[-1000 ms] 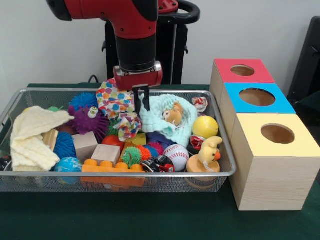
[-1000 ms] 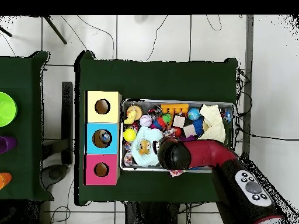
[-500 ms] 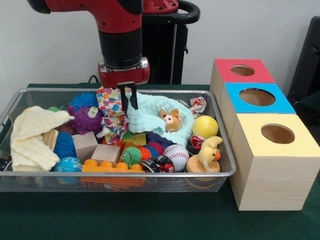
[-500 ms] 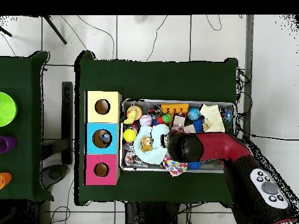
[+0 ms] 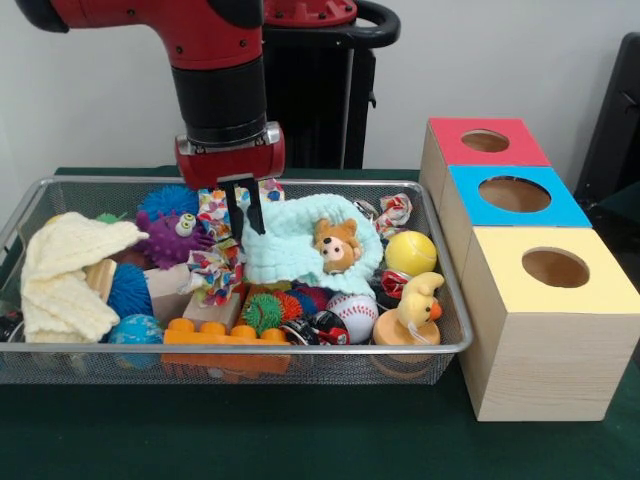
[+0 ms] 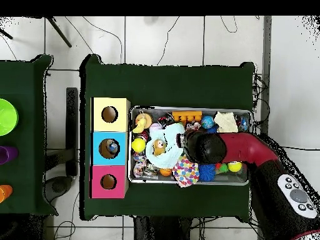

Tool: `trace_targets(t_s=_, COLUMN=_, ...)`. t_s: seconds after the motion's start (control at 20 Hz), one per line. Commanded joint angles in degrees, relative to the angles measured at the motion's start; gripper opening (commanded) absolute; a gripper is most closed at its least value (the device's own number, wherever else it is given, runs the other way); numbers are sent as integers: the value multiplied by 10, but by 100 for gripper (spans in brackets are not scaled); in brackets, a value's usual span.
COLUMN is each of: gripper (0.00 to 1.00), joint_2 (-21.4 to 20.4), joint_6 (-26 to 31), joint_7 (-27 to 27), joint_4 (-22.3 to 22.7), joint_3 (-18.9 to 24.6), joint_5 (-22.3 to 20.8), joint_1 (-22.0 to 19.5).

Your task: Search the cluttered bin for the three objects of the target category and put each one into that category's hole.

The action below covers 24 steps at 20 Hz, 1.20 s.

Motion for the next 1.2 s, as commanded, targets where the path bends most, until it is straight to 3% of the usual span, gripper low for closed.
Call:
trace_targets(t_s=0.05, gripper=0, joint_2=29, joint_6=65, joint_7=-207, joint_4=-61, joint_3=63, joint_5=-56, joint_1=-23)
trace_targets(t_s=1.2, gripper=0, joint_2=62, joint_6=120, joint_7=-280, joint_4=-95, joint_3=105, joint_5=-88, joint_1=-82)
